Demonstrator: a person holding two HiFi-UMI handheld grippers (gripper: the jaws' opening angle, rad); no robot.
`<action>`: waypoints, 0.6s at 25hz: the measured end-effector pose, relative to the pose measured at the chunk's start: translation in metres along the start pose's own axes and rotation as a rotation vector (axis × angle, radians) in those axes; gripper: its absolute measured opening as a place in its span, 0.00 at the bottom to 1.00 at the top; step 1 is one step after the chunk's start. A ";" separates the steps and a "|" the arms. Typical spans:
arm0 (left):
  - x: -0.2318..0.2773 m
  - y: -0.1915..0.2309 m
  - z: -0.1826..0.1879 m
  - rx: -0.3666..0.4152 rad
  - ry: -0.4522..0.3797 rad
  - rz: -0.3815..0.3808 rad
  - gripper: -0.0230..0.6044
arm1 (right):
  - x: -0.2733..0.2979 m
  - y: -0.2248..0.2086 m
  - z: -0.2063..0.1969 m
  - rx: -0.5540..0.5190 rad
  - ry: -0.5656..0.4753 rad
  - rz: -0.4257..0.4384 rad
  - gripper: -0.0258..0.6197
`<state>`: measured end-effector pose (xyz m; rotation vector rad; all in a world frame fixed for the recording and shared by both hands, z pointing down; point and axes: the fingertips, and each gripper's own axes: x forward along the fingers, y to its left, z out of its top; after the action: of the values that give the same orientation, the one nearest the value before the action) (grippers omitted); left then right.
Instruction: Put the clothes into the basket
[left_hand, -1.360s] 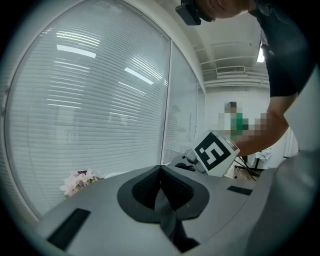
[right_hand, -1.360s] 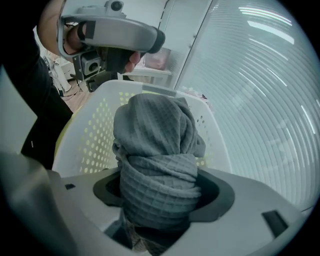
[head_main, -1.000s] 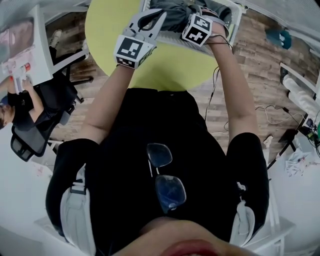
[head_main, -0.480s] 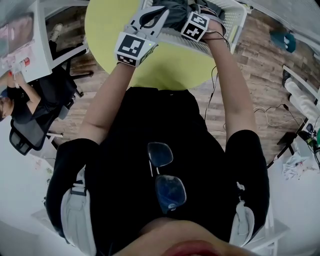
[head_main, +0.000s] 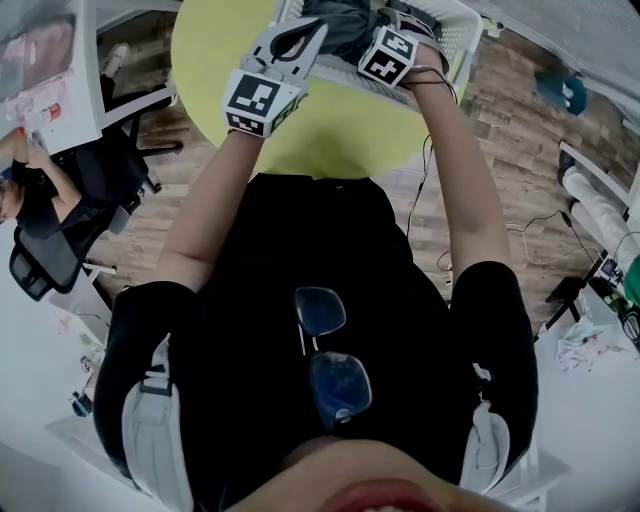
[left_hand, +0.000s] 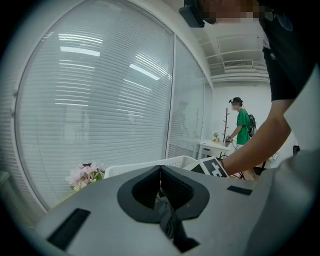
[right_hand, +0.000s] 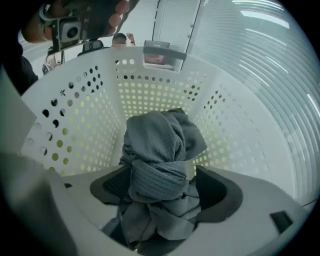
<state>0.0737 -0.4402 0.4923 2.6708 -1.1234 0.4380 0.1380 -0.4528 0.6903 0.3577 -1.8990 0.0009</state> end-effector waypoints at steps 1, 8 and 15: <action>-0.003 -0.002 0.002 0.004 -0.002 0.007 0.05 | -0.007 -0.001 0.001 -0.002 -0.009 -0.009 0.65; -0.038 -0.023 0.022 0.000 -0.050 0.045 0.05 | -0.072 0.002 0.018 0.026 -0.105 -0.043 0.65; -0.080 -0.031 0.031 0.016 -0.097 0.024 0.05 | -0.138 0.018 0.058 0.106 -0.221 -0.108 0.65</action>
<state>0.0491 -0.3758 0.4329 2.7214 -1.1853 0.3260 0.1223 -0.4121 0.5461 0.5510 -2.1009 -0.0102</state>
